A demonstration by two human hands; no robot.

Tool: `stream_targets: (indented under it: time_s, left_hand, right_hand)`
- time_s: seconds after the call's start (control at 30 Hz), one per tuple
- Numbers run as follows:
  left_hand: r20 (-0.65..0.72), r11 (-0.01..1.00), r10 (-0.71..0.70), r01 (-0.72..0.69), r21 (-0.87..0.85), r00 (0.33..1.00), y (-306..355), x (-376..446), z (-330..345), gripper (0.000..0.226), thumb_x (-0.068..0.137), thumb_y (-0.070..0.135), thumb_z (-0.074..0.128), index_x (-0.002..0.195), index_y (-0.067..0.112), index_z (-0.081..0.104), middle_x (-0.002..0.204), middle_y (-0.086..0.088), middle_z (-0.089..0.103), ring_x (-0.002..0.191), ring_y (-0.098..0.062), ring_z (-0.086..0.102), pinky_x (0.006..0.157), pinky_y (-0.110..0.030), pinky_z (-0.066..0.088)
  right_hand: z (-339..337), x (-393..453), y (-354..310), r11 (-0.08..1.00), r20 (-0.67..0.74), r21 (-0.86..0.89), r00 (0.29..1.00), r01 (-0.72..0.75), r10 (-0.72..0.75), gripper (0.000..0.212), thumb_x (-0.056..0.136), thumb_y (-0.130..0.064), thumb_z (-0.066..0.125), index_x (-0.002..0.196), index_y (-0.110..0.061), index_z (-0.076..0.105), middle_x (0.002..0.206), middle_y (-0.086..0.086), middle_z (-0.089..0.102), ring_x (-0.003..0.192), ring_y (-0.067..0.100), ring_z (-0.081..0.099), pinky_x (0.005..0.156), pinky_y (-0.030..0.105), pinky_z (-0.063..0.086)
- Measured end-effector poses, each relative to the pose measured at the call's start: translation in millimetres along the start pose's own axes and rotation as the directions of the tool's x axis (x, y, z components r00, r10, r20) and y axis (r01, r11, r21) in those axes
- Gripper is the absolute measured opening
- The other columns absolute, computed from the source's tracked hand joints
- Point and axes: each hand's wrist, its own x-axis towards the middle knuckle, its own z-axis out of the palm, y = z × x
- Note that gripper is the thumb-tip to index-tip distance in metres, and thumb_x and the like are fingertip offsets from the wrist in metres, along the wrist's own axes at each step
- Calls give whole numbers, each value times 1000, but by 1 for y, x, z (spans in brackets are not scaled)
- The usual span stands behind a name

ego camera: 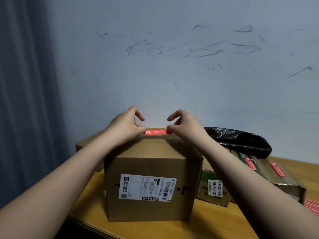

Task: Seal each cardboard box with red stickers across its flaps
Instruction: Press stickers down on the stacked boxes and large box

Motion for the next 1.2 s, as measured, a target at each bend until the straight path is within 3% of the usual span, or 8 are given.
stream_targets:
  time_s: [0.17,0.33,0.53,1.2]
  left_hand:
    - [65,994,8,-15,109,998,-3,6,1,26,82,26,70,99,24,51,80,4,66,79,-13,62,80,-41,52]
    - [60,960,25,-41,279,998,-1,6,2,25,83,27,67,102,25,50,83,7,61,86,-15,58,76,-35,50]
    - [47,903,65,-79,421,997,3,5,2,23,85,27,62,101,27,46,93,3,61,91,-20,57,76,-34,48]
    - [34,866,87,-93,491,996,0,5,4,20,86,28,60,99,28,45,98,3,62,95,-22,56,77,-35,49]
  right_hand:
    - [-1,2,-2,985,68,-166,997,43,-32,20,83,-24,63,101,-30,56,90,-10,65,80,12,61,74,33,51]
    - [3,1,-5,963,84,-259,995,75,-55,22,86,-33,63,107,-30,55,100,-7,66,91,17,63,76,32,47]
    - [7,-2,-7,926,87,-361,992,115,-89,29,88,-26,58,116,-28,53,106,-4,64,101,18,58,72,31,41]
    - [11,-3,-8,907,89,-395,989,143,-117,30,89,-28,56,118,-29,52,109,-2,64,106,21,57,80,34,44]
